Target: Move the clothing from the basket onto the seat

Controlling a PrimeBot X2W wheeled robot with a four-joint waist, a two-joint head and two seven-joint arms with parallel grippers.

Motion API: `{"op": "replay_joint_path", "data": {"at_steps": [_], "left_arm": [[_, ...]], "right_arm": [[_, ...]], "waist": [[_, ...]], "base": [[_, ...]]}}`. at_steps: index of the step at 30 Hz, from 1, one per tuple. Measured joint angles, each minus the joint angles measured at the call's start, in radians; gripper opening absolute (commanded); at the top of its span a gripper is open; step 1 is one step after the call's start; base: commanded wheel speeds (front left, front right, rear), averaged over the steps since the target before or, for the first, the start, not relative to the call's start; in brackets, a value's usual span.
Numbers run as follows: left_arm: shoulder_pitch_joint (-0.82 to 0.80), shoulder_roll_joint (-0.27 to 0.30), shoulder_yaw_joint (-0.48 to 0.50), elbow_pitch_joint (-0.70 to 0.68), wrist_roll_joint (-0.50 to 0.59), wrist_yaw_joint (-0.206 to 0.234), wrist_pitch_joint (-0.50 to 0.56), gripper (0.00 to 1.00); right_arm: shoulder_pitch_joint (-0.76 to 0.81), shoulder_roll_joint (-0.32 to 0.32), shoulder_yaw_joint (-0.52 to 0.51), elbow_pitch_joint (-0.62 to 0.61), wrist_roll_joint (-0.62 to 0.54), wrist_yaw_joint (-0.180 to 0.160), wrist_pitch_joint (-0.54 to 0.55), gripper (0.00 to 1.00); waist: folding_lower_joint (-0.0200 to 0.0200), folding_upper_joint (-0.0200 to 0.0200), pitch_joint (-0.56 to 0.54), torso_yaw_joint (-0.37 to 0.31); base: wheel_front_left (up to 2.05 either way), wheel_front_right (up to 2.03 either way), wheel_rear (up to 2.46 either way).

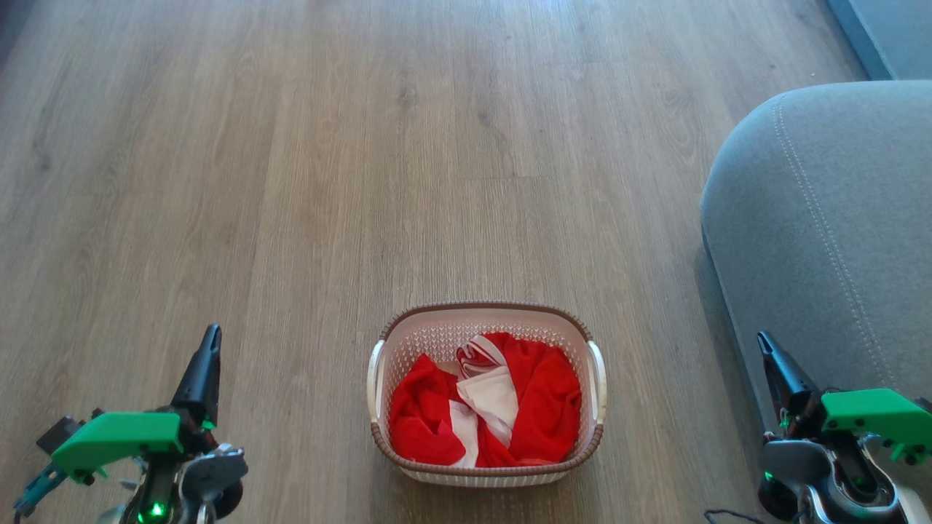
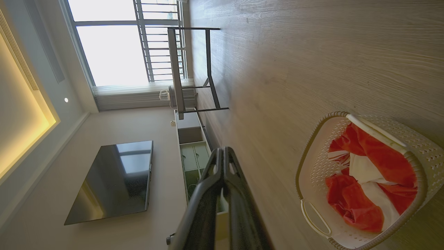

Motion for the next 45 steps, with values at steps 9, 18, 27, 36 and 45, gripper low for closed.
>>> {"op": "replay_joint_path", "data": {"at_steps": [9, 18, 27, 36, 45], "left_arm": [[0.0, 0.0, 0.0, 0.0, 0.0, 0.0, 0.0, 0.0], [0.0, 0.0, 0.0, 0.0, 0.0, 0.0, 0.0, 0.0], [0.071, -0.004, -0.004, 0.088, 0.0, 0.001, -0.003, 1.0], [0.035, -0.004, -0.011, 0.092, 0.014, 0.001, -0.025, 1.0], [0.005, 0.003, -0.037, 0.101, 0.066, 0.001, -0.059, 1.0]], "right_arm": [[0.0, 0.0, 0.0, 0.0, 0.0, 0.0, 0.0, 0.0], [0.0, 0.0, 0.0, 0.0, 0.0, 0.0, 0.0, 0.0], [0.047, 0.01, 0.007, 0.085, 0.0, 0.0, -0.001, 1.0], [0.029, 0.009, 0.031, 0.086, -0.014, 0.0, -0.015, 1.0], [-0.016, -0.003, 0.075, 0.093, -0.053, 0.0, -0.052, 1.0]], "waist": [[0.0, 0.0, 0.0, 0.0], [0.0, 0.0, 0.0, 0.0], [0.0, 0.0, 0.001, 0.0], [0.0, 0.0, 0.003, 0.0], [0.0, 0.0, 0.006, 0.001]], "base": [[0.0, 0.0, 0.0], [0.0, 0.0, 0.0], [0.0, 0.0, 0.0], [0.0, 0.0, 0.0], [0.0, 0.0, 0.0]]}}
